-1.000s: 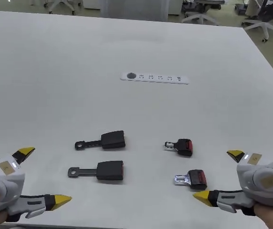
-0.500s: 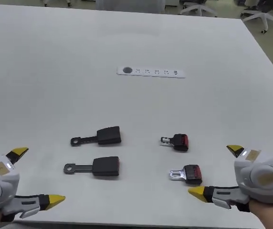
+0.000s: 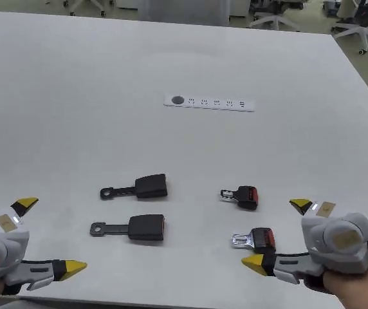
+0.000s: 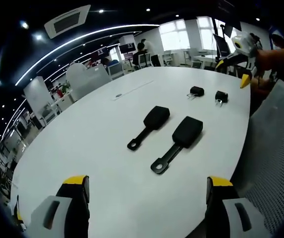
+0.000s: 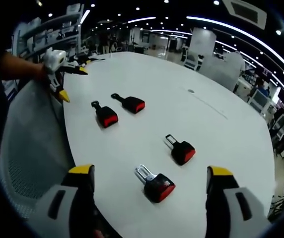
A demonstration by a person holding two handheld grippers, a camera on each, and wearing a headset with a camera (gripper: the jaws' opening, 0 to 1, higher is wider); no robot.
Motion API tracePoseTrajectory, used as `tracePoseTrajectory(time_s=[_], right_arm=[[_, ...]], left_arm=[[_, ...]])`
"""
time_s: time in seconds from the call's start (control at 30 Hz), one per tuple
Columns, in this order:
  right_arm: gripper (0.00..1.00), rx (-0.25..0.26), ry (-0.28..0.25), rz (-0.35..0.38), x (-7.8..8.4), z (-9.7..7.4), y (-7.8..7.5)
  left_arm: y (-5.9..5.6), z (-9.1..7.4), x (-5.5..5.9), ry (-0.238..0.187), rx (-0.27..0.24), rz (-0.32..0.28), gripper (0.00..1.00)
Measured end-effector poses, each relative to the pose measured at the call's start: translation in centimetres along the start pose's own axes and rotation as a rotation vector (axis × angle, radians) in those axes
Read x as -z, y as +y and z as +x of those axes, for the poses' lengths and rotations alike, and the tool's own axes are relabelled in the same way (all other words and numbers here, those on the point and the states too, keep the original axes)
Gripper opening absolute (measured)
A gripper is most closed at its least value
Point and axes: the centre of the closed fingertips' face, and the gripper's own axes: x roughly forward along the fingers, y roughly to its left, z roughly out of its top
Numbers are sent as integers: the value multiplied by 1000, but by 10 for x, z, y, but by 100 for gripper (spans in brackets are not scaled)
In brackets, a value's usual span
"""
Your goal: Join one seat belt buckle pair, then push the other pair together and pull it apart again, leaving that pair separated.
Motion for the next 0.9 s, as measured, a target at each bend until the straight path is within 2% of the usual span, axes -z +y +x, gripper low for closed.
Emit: tracePoseTrajectory(time_s=[0.07, 0.1, 0.27, 0.3, 0.47, 0.57, 0.63, 0.67, 0.77, 0.87, 0.9], right_arm=[[94, 4, -13, -2, -4, -2, 0], [90, 1, -5, -23, -3, -3, -1], [90, 5, 23, -68, 5, -8, -13], [88, 3, 32, -99, 7, -11, -16], [82, 2, 45, -139, 11, -18, -26], [75, -12, 56, -186, 14, -20, -29], [75, -37, 48, -204, 13, -15, -26], [75, -66, 52, -225, 13, -13, -22], [74, -91, 72, -250, 14, -9, -22], [70, -132, 92, -281, 15, -7, -20], [69, -147, 104, -316, 16, -5, -20]], left_arm=[[-2, 0, -3, -10, 6, 4, 100], [-3, 0, -4, -11, 7, 14, 99], [-5, -2, -8, -13, 5, 37, 98], [-5, -2, -8, -6, 9, 51, 98], [-12, -1, -9, 9, 43, 100, 98], [-15, 0, -15, 13, 79, 174, 96], [-8, 4, -20, 29, 58, 240, 97], [-9, 6, -22, 30, 74, 236, 95], [-12, 16, -34, 24, 110, 241, 94], [-19, 28, -39, 38, 164, 270, 89], [-21, 33, -41, 46, 178, 277, 87]])
